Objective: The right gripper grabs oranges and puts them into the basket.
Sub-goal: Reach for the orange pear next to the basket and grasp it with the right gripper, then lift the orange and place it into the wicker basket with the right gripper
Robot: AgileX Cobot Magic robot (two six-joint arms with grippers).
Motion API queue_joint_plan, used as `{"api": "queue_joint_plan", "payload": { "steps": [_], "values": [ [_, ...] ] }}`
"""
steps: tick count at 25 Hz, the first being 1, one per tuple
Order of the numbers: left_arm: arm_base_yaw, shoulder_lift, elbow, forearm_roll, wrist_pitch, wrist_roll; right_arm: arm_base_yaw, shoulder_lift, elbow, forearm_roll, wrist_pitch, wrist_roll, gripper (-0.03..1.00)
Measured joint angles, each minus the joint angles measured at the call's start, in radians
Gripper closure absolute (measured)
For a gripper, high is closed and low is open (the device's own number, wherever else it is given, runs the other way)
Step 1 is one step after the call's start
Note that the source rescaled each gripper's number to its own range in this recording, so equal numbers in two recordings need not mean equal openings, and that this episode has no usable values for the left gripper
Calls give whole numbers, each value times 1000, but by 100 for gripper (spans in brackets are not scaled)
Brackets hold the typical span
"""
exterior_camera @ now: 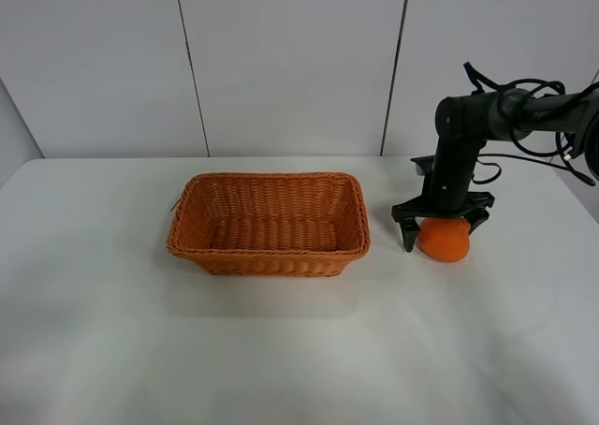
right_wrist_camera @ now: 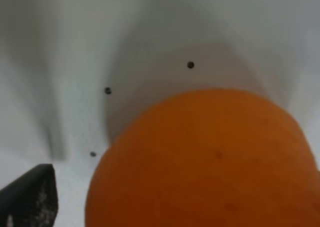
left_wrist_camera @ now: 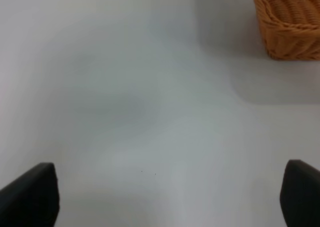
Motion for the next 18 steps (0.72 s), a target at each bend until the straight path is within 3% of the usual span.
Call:
{"api": "queue_joint_plan", "payload": {
  "steps": [2, 4, 6, 7, 8, 11, 18],
  "values": [
    [0, 0, 0, 0, 0, 0, 0, -2, -4, -7, 0, 0, 8],
    [0, 0, 0, 0, 0, 0, 0, -2, -14, -15, 6, 0, 37],
    [0, 0, 0, 0, 0, 0, 0, -2, -33, -25, 26, 0, 77],
    [0, 0, 0, 0, 0, 0, 0, -4, -45, -28, 41, 0, 90],
    [0, 0, 0, 0, 0, 0, 0, -8, -61, -30, 57, 0, 97],
    [0, 0, 0, 0, 0, 0, 0, -17, -120, -30, 102, -12, 97],
    [0, 0, 0, 0, 0, 0, 0, -135, -307, -21, 111, -31, 97]
  ]
}}
